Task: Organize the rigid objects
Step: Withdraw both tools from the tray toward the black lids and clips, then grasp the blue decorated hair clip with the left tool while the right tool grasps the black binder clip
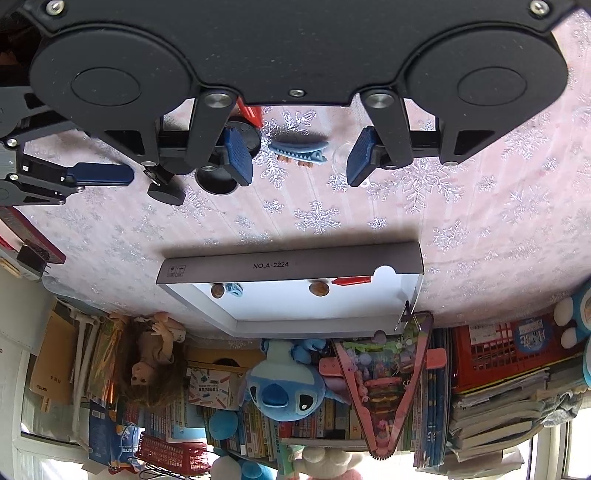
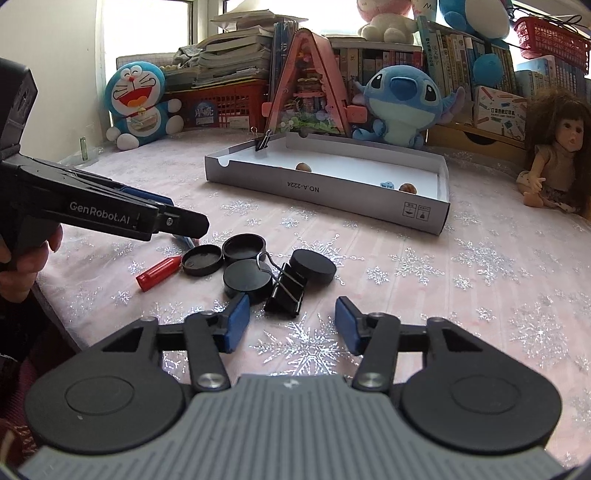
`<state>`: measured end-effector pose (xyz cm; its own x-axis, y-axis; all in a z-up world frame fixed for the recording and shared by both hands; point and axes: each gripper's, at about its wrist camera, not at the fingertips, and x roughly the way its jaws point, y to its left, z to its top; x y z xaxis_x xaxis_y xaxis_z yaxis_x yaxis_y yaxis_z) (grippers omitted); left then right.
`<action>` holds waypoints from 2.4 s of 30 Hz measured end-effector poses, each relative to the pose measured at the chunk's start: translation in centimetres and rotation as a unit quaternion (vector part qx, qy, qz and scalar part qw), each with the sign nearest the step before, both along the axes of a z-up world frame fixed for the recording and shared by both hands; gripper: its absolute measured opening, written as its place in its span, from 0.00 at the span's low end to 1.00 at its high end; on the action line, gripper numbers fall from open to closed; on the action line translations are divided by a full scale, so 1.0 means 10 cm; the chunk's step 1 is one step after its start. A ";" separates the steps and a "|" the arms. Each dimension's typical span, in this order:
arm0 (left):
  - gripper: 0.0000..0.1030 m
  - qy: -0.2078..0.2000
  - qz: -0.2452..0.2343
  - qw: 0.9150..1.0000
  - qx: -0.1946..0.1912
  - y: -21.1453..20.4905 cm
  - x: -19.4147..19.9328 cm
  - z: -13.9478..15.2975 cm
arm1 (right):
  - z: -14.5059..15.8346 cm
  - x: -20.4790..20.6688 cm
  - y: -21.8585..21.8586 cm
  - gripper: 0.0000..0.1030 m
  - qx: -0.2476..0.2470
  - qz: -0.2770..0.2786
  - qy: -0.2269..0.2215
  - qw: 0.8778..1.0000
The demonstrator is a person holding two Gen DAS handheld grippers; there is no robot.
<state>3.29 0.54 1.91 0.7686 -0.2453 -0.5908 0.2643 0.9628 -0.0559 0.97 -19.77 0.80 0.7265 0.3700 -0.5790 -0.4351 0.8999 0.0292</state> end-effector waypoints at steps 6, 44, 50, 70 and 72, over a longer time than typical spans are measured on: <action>0.43 0.008 -0.046 0.999 0.013 -0.11 -0.10 0.00 | 0.01 0.01 0.01 0.37 0.002 -0.003 -0.005 1.000; 0.47 0.013 0.039 0.998 0.041 0.22 0.03 -0.12 | -0.01 0.21 -0.08 0.53 0.014 -0.096 -0.018 0.995; 0.48 0.006 0.055 0.997 0.056 0.25 0.06 -0.11 | -0.03 0.24 -0.13 0.53 0.017 -0.113 -0.011 0.993; 0.37 -0.002 0.068 0.996 0.064 0.23 0.09 -0.09 | -0.04 0.25 -0.15 0.53 0.019 -0.123 -0.009 0.992; 0.37 -0.004 0.069 0.995 0.066 0.23 0.12 -0.09 | -0.04 0.24 -0.15 0.53 0.019 -0.123 -0.010 0.992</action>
<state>4.50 2.83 0.97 0.7946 -0.0566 -0.6045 0.1281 0.9889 0.0757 3.41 -21.28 0.39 0.8086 0.2010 -0.5530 -0.2026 0.9775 0.0591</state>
